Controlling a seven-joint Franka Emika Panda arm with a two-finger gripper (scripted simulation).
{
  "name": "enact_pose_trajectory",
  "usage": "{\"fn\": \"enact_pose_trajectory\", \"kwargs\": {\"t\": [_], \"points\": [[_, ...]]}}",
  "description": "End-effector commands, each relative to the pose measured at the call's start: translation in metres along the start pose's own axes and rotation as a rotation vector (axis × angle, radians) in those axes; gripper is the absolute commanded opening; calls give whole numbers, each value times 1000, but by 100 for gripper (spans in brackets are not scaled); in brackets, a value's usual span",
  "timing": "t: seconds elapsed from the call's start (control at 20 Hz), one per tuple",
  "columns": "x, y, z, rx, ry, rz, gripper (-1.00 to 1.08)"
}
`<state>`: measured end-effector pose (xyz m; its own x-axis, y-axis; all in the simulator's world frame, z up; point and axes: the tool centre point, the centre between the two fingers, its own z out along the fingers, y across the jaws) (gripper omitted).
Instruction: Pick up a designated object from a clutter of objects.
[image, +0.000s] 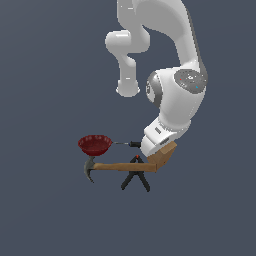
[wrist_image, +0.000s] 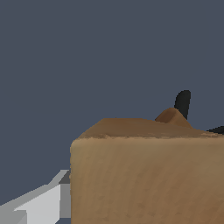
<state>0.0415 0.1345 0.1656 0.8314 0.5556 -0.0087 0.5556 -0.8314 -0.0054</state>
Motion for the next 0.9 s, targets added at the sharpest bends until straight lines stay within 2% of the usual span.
{"fn": "enact_pose_trajectory", "kwargs": {"t": [0.0,0.85], "points": [[-7,17,-20,-5,9,6,-100],[-80,140,-175,-3,10,5,-100]]}}
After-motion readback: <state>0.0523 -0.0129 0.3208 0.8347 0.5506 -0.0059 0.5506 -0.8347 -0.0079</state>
